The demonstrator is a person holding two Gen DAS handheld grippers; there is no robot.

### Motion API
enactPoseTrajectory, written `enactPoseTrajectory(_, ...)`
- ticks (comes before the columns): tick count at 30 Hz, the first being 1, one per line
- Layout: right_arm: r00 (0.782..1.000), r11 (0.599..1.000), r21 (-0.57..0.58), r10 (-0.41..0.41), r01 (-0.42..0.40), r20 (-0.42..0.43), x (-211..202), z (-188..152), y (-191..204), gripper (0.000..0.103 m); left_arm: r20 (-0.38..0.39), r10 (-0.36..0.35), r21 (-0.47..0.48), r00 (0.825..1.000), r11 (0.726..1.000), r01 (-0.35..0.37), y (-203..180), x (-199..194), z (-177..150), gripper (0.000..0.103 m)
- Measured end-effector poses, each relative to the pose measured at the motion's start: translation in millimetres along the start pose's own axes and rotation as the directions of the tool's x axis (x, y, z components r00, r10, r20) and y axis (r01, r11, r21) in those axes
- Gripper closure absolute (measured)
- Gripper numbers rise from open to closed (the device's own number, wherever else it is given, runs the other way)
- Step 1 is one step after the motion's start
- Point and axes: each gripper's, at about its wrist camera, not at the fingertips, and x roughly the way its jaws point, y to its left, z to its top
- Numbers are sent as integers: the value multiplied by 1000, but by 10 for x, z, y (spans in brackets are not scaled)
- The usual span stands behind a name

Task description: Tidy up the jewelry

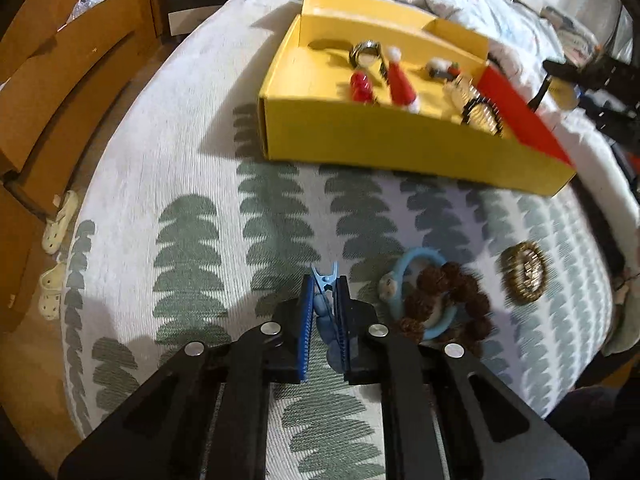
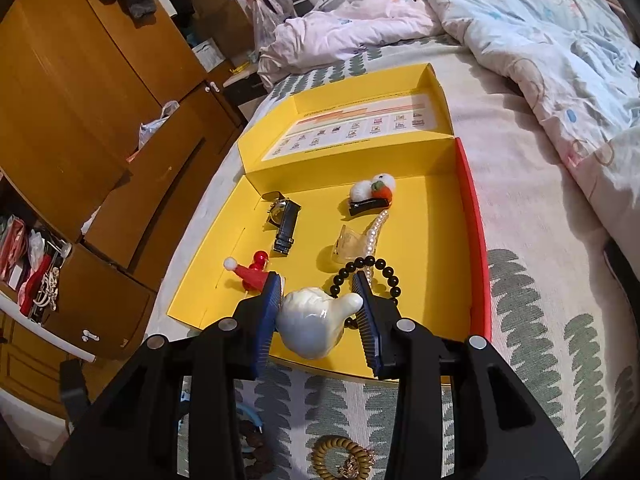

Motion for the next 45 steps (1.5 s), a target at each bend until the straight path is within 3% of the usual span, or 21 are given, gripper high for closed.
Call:
enactPoseTrajectory(5,1000,1000,2,1,-1,-10,35,18,8,65,32,-15,0,999,1000,15,-44,-122,97,92)
enactPoseTrajectory(11,999,1000,12,1,-1,-49,246,46,24,65,43,-31,20,999,999,30,-180,-193,504,92)
enactPoseTrajectory(20,995,1000,3,-17,17,-101,557,121,60,65,22,-101,5,995,995,101,-374,73,1230,92)
enactPoseTrajectory(22,994,1000,1,-30,31,-110,593,129,36,65,-18,-132,18,991,991,132,-452,216,1329,92)
enactPoseTrajectory(24,992,999,3,-46,47,-120,626,106,17,65,-56,-164,31,985,986,166,-537,362,1368,92)
enactPoseTrajectory(33,984,996,-26,-89,86,-154,794,17,29,63,-96,-112,14,989,993,114,-491,731,1394,91)
enactPoseTrajectory(36,984,995,-23,-96,93,-147,779,13,7,60,-123,-158,-19,980,987,157,-401,723,1373,90)
enactPoseTrajectory(38,985,995,-20,-96,94,-141,742,15,-16,56,-111,-166,-15,980,986,165,-385,659,1359,79)
enactPoseTrajectory(40,985,994,-18,-112,110,-129,691,23,-45,39,-70,-156,7,985,988,157,-396,536,1344,50)
enactPoseTrajectory(42,987,993,-10,-117,117,-113,628,42,-74,30,-36,-150,18,988,988,151,-395,421,1329,42)
enactPoseTrajectory(45,990,994,5,-110,111,-90,499,65,-116,20,-9,-142,24,990,990,142,-389,317,1312,38)
